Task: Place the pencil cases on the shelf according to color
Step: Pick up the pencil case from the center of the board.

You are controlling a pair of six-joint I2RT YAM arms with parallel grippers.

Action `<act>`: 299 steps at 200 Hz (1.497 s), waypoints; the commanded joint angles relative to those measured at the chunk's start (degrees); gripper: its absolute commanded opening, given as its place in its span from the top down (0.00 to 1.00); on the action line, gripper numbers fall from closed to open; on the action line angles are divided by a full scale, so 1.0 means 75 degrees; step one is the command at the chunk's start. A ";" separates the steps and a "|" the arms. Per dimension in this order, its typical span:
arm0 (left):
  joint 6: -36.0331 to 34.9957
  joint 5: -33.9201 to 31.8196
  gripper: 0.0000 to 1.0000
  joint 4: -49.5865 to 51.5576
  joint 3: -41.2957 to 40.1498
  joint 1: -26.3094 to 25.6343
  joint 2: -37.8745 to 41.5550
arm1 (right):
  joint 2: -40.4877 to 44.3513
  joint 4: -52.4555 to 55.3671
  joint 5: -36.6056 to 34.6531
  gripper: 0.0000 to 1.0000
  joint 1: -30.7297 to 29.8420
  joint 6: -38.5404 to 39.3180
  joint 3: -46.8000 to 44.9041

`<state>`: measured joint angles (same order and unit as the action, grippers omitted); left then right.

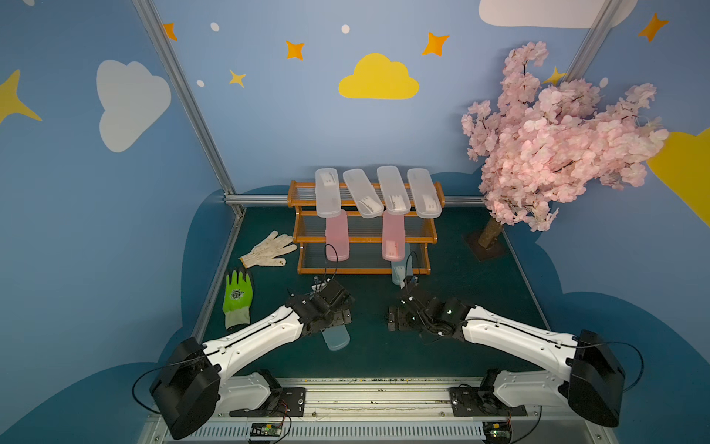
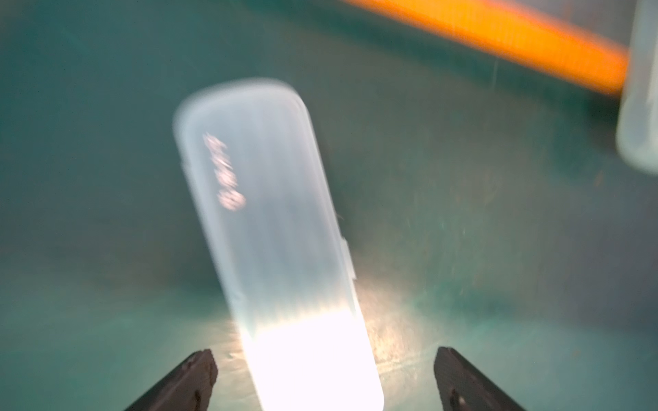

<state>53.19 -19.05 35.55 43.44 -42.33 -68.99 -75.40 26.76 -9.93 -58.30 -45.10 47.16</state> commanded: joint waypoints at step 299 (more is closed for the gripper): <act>-0.0793 0.0543 0.00 0.1131 -0.1173 0.3733 0.3794 | -0.4530 0.2043 -0.1134 0.33 -0.1954 0.0021 0.4703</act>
<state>48.12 -17.34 46.37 34.37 -14.52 -40.40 -117.21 39.92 -12.97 -74.08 -42.35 84.68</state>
